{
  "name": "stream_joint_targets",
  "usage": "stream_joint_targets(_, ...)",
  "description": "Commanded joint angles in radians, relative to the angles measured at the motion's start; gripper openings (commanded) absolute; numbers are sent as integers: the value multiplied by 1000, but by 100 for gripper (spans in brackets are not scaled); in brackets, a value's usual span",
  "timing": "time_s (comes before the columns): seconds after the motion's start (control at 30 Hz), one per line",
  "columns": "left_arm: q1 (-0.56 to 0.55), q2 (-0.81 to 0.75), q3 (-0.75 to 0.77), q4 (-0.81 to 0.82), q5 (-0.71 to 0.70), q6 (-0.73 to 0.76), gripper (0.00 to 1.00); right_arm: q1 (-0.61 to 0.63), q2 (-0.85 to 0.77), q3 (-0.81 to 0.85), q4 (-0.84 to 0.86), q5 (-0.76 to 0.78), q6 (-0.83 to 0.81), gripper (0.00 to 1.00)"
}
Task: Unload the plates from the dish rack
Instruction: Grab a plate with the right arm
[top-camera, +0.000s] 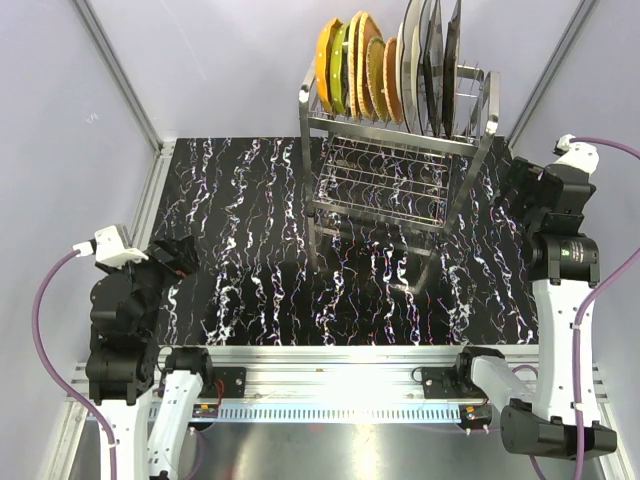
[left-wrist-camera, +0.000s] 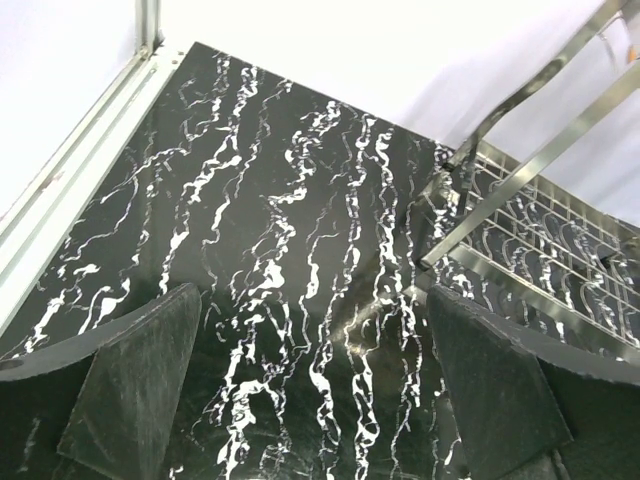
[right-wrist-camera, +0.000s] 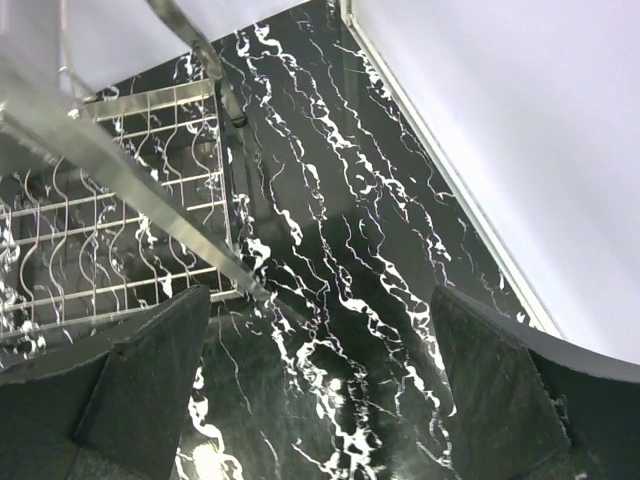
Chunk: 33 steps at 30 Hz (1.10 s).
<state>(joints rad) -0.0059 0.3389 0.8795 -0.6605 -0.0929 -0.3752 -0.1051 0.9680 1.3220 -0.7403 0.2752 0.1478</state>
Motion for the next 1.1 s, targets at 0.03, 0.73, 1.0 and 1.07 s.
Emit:
stream_joint_targets(0.03, 4, 60, 85, 33, 59, -11, 99, 2, -49, 72, 16, -188, -142, 100)
stream_joint_targets(0.73, 4, 132, 127, 102, 84, 15, 99, 2, 50, 380, -56, -1114, -418, 100)
stream_joint_targets(1.0, 4, 146, 115, 127, 113, 13, 99, 4, 173, 450, 53, -1090, -300, 100)
stream_joint_targets(1.07, 4, 141, 108, 128, 111, 13, 99, 5, 205, 486, 52, -1088, -300, 100)
